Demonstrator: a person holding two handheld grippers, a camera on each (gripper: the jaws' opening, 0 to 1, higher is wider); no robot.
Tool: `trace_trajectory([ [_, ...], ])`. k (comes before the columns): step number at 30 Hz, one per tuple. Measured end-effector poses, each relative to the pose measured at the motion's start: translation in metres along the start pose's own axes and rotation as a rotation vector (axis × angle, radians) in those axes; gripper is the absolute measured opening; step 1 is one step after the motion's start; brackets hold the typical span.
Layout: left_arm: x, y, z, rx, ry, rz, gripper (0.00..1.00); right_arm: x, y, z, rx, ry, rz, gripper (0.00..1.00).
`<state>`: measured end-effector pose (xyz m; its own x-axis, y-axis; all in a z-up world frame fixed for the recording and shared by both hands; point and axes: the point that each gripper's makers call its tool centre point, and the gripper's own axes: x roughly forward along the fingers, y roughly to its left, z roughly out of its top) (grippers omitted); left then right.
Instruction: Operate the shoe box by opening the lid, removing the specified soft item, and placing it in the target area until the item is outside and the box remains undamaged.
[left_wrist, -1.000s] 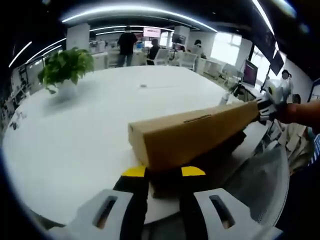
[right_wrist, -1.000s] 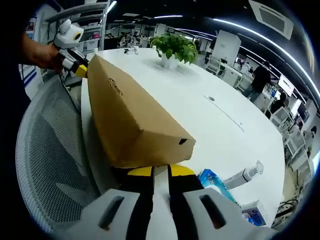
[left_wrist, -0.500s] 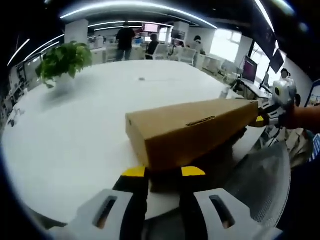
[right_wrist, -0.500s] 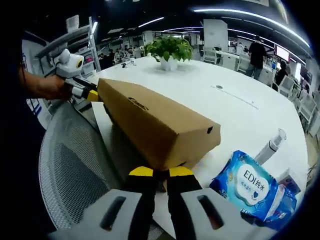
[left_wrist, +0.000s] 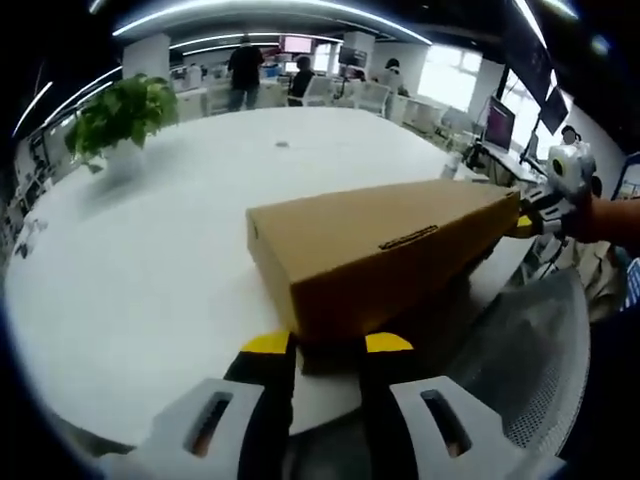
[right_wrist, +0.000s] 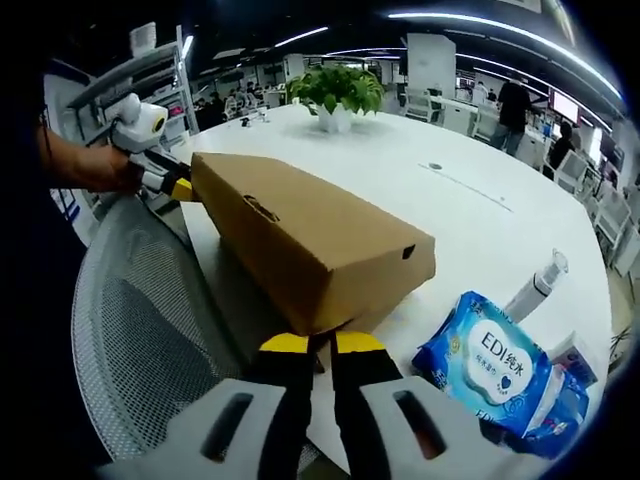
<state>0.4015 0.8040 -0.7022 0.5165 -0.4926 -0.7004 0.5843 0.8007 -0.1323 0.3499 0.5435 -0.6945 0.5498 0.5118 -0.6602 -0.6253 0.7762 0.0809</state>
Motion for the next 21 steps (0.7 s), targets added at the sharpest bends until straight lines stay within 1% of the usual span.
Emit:
trace_trajectory([
  [3, 0.000, 0.002, -0.002, -0.007, 0.001, 0.005, 0.23, -0.002, 0.000, -0.002, -0.002, 0.000, -0.001, 0.04],
  [9, -0.001, 0.003, -0.007, 0.005, 0.014, 0.004, 0.23, -0.004, 0.001, -0.008, -0.011, 0.014, -0.003, 0.04],
  [15, -0.002, 0.003, -0.012, 0.004, 0.035, -0.001, 0.24, -0.005, 0.006, -0.013, -0.017, 0.026, 0.000, 0.05],
  [16, -0.004, 0.003, -0.014, -0.002, 0.038, 0.000, 0.25, -0.005, 0.007, -0.016, -0.019, 0.039, 0.003, 0.05],
  [21, -0.012, 0.009, -0.014, 0.004, 0.032, 0.010, 0.24, -0.011, 0.006, -0.016, -0.025, 0.027, -0.005, 0.03],
])
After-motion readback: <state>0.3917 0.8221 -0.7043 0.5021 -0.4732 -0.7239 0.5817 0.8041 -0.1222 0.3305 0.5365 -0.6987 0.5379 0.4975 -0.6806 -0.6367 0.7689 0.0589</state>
